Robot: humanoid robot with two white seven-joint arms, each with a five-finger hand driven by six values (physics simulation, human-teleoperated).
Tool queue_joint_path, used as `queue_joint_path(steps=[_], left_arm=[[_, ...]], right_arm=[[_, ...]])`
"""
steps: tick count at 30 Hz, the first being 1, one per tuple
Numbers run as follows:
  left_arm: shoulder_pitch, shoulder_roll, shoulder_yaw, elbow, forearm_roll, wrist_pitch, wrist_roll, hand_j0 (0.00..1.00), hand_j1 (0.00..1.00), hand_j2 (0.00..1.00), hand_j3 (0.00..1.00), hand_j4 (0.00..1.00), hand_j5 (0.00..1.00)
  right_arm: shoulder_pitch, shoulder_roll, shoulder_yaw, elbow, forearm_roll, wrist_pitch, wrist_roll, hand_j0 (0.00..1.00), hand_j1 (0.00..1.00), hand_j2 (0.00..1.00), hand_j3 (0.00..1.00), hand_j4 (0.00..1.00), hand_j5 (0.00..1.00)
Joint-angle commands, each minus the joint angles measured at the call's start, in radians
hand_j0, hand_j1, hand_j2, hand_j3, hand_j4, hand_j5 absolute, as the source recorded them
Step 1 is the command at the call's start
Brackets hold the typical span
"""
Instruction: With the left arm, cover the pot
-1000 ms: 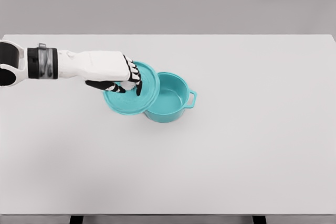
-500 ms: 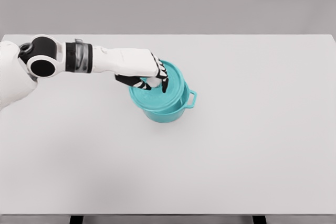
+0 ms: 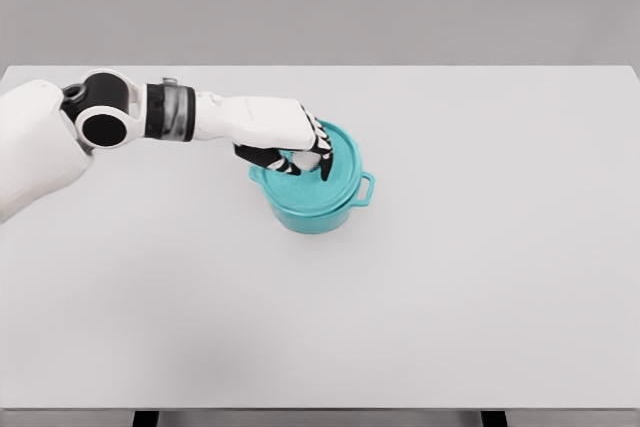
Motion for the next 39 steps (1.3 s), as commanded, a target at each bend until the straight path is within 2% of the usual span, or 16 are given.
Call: queue_joint_path(steps=[1, 32, 34, 35, 37, 39], left_arm=[[0.0, -0.008, 0.001, 0.009, 0.005, 0.002, 0.0, 0.52, 0.52, 0.52, 0.52, 0.52, 0.52], [0.003, -0.025, -0.002, 0.023, -0.016, 0.002, 0.002, 0.53, 0.53, 0.53, 0.53, 0.53, 0.53], [0.003, -0.025, -0.002, 0.023, -0.016, 0.002, 0.003, 0.62, 0.62, 0.62, 0.62, 0.62, 0.62], [0.003, -0.025, -0.002, 0.023, -0.019, 0.002, 0.003, 0.71, 0.71, 0.71, 0.71, 0.71, 0.71], [0.002, -0.025, -0.002, 0.023, -0.019, 0.002, 0.005, 0.83, 0.83, 0.83, 0.83, 0.83, 0.83], [0.002, -0.026, -0.002, 0.023, -0.019, 0.002, 0.005, 0.88, 0.88, 0.88, 0.88, 0.88, 0.88]], right_arm=[[0.0, 0.0, 0.0, 0.0, 0.0, 0.0, 0.0, 1.0, 1.0, 1.0, 1.0, 1.0, 1.0], [0.0, 0.0, 0.0, 0.0, 0.0, 0.0, 0.0, 1.0, 1.0, 1.0, 1.0, 1.0, 1.0], [0.0, 0.0, 0.0, 0.0, 0.0, 0.0, 0.0, 1.0, 1.0, 1.0, 1.0, 1.0, 1.0], [0.0, 0.0, 0.0, 0.0, 0.0, 0.0, 0.001, 1.0, 1.0, 1.0, 1.0, 1.0, 1.0], [0.0, 0.0, 0.0, 0.0, 0.0, 0.0, 0.0, 1.0, 1.0, 1.0, 1.0, 1.0, 1.0], [0.0, 0.0, 0.0, 0.0, 0.0, 0.0, 0.0, 1.0, 1.0, 1.0, 1.0, 1.0, 1.0]])
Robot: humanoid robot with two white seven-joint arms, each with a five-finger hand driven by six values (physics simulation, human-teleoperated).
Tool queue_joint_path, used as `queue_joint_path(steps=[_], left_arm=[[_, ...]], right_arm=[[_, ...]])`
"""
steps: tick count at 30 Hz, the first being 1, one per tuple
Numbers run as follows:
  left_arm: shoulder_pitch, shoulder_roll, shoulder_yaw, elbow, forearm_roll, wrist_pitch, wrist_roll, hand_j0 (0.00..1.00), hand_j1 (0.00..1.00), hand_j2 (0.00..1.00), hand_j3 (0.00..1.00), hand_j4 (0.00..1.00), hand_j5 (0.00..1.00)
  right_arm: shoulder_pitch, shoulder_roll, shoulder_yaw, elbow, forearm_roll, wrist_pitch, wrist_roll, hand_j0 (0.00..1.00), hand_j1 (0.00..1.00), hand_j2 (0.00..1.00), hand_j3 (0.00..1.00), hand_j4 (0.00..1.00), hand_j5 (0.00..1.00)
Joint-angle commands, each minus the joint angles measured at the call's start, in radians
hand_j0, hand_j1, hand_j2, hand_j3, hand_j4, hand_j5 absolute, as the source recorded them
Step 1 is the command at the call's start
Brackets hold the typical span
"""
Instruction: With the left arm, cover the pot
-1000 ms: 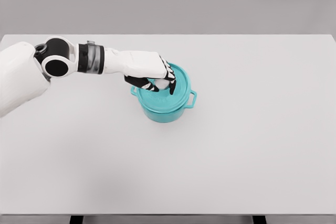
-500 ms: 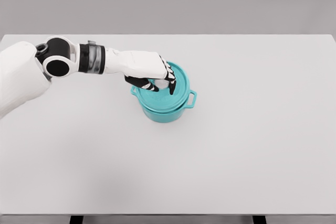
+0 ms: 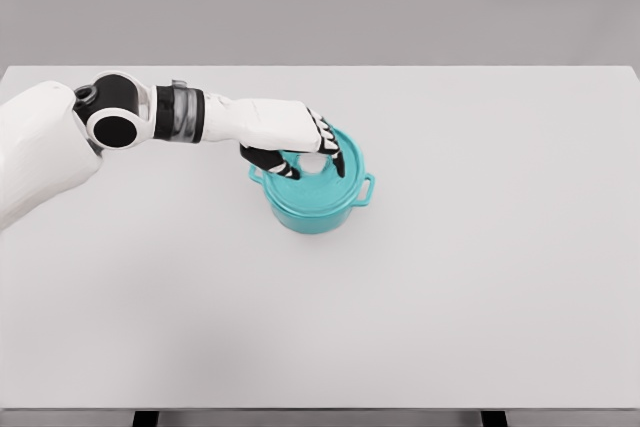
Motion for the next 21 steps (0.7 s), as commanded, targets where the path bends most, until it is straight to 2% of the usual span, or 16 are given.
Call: queue_joint_path(steps=[1, 5, 8, 10, 13, 14, 18, 21], left_arm=[[0.0, -0.001, 0.001, 0.001, 0.006, 0.002, 0.001, 0.88, 0.88, 0.88, 0.88, 0.88, 0.88], [0.002, 0.001, 0.001, 0.004, 0.006, 0.002, 0.0, 0.88, 0.88, 0.88, 0.88, 0.88, 0.88], [-0.002, 0.002, 0.003, 0.005, 0.006, 0.002, 0.0, 0.93, 0.93, 0.93, 0.93, 0.93, 0.93], [-0.008, 0.004, 0.004, 0.003, 0.009, 0.002, 0.0, 1.0, 1.0, 1.0, 1.0, 1.0, 1.0], [-0.029, 0.032, 0.006, -0.011, 0.026, 0.002, 0.004, 1.0, 1.0, 1.0, 1.0, 1.0, 1.0], [-0.031, 0.054, 0.006, -0.022, 0.042, 0.002, 0.004, 1.0, 1.0, 1.0, 1.0, 1.0, 1.0], [-0.032, 0.251, 0.02, -0.192, 0.185, 0.002, 0.004, 1.0, 1.0, 1.0, 1.0, 1.0, 1.0], [-0.017, 0.363, 0.038, -0.227, 0.191, 0.002, 0.003, 1.0, 1.0, 1.0, 1.0, 1.0, 1.0]], right_arm=[[0.0, 0.0, 0.0, 0.0, 0.0, 0.0, 0.0, 1.0, 1.0, 1.0, 1.0, 1.0, 1.0], [0.0, 0.0, 0.0, 0.0, 0.0, 0.0, 0.0, 1.0, 1.0, 1.0, 1.0, 1.0, 1.0], [0.0, 0.0, 0.0, 0.0, 0.0, 0.0, 0.0, 1.0, 1.0, 1.0, 1.0, 1.0, 1.0], [0.0, 0.0, 0.0, 0.0, 0.0, 0.0, 0.0, 1.0, 1.0, 1.0, 1.0, 1.0, 1.0], [0.0, 0.0, 0.0, 0.0, 0.0, 0.0, 0.0, 1.0, 1.0, 1.0, 1.0, 1.0, 1.0], [0.0, 0.0, 0.0, 0.0, 0.0, 0.0, 0.0, 1.0, 1.0, 1.0, 1.0, 1.0, 1.0], [0.0, 0.0, 0.0, 0.0, 0.0, 0.0, 0.0, 1.0, 1.0, 1.0, 1.0, 1.0, 1.0], [0.0, 0.0, 0.0, 0.0, 0.0, 0.0, 0.0, 1.0, 1.0, 1.0, 1.0, 1.0, 1.0]])
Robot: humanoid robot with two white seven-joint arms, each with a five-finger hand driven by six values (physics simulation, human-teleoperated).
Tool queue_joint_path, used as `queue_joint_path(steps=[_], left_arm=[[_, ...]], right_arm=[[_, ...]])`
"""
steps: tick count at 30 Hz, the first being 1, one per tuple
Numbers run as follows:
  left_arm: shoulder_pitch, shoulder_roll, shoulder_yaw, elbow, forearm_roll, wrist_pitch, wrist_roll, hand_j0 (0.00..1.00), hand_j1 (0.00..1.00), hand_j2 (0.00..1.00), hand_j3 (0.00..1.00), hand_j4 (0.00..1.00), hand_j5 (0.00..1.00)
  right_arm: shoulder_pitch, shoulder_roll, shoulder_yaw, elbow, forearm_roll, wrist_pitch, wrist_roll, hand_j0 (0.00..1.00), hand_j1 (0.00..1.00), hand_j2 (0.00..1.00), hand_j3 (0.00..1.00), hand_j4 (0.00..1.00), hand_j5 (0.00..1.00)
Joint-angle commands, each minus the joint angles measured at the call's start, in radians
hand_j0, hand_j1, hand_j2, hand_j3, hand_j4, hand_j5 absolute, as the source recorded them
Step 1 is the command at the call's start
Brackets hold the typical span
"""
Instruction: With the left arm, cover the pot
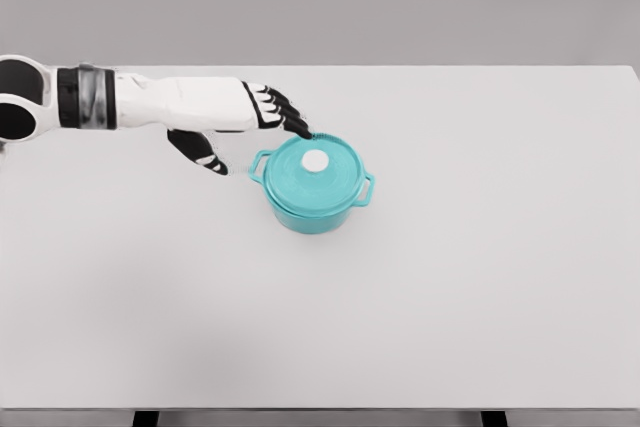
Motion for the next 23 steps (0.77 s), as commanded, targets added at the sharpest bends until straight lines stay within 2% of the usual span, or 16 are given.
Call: queue_joint_path(steps=[1, 3, 5, 7, 11, 14, 19, 23], left_arm=[[0.003, 0.103, 0.014, -0.045, 0.029, 0.002, 0.0, 1.0, 1.0, 1.0, 1.0, 1.0, 1.0], [0.022, 0.158, 0.016, -0.069, 0.029, 0.002, -0.002, 1.0, 1.0, 1.0, 1.0, 1.0, 1.0], [0.023, 0.169, 0.012, -0.071, 0.029, 0.002, -0.002, 1.0, 1.0, 1.0, 1.0, 1.0, 1.0], [0.052, 0.198, 0.025, -0.075, 0.029, 0.002, -0.002, 1.0, 1.0, 1.0, 1.0, 1.0, 1.0], [0.141, 0.218, 0.098, -0.075, 0.029, 0.002, -0.002, 1.0, 1.0, 1.0, 1.0, 1.0, 1.0], [0.144, 0.227, 0.1, -0.075, 0.029, 0.002, 0.0, 1.0, 1.0, 1.0, 1.0, 1.0, 1.0], [0.147, 0.293, 0.101, -0.072, 0.029, 0.002, 0.001, 1.0, 1.0, 1.0, 1.0, 1.0, 1.0], [0.147, 0.293, 0.101, -0.068, 0.029, 0.002, 0.001, 1.0, 1.0, 1.0, 1.0, 1.0, 1.0]], right_arm=[[0.0, 0.0, 0.0, 0.0, 0.001, 0.0, 0.0, 1.0, 1.0, 1.0, 1.0, 1.0, 1.0], [0.0, 0.0, 0.0, 0.0, 0.001, 0.0, 0.0, 1.0, 1.0, 1.0, 1.0, 1.0, 1.0], [0.0, 0.0, 0.0, 0.0, 0.001, 0.0, 0.001, 1.0, 1.0, 1.0, 1.0, 1.0, 1.0], [0.0, 0.0, 0.0, 0.0, 0.001, 0.0, 0.0, 1.0, 1.0, 1.0, 1.0, 1.0, 1.0], [0.0, 0.0, 0.0, 0.0, 0.001, 0.0, 0.0, 1.0, 1.0, 1.0, 1.0, 1.0, 1.0], [0.0, 0.0, 0.0, 0.0, 0.001, 0.0, 0.0, 1.0, 1.0, 1.0, 1.0, 1.0, 1.0], [0.0, 0.0, 0.0, 0.0, 0.001, 0.0, 0.001, 1.0, 1.0, 1.0, 1.0, 1.0, 1.0], [0.0, 0.0, 0.0, 0.0, 0.001, 0.0, 0.001, 1.0, 1.0, 1.0, 1.0, 1.0, 1.0]])
